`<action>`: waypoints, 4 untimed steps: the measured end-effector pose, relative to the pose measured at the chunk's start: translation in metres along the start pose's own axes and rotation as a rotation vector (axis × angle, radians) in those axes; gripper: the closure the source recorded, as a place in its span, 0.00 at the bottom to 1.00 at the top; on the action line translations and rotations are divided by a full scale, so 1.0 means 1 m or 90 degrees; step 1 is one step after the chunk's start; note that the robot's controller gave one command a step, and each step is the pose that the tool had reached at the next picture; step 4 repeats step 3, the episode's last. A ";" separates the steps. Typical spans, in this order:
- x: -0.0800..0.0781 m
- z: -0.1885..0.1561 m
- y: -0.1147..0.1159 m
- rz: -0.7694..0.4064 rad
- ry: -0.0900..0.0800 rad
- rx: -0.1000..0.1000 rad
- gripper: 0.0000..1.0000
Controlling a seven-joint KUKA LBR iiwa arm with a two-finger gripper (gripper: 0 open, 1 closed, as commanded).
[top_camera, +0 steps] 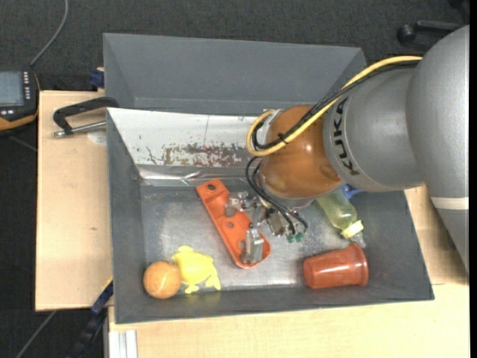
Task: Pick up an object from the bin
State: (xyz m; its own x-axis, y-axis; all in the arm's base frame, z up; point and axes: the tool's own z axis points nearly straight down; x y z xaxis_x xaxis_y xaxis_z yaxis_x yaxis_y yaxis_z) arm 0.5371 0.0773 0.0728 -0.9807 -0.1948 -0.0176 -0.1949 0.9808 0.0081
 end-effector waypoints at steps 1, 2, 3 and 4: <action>0.000 0.000 0.000 0.000 0.000 0.000 1.00; 0.000 0.000 0.000 0.000 0.000 0.000 1.00; 0.000 0.000 0.000 0.000 0.000 0.000 1.00; 0.000 0.000 0.000 0.000 0.000 0.000 1.00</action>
Offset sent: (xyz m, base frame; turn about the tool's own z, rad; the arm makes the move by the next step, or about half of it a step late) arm 0.0000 0.0000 0.0000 0.0000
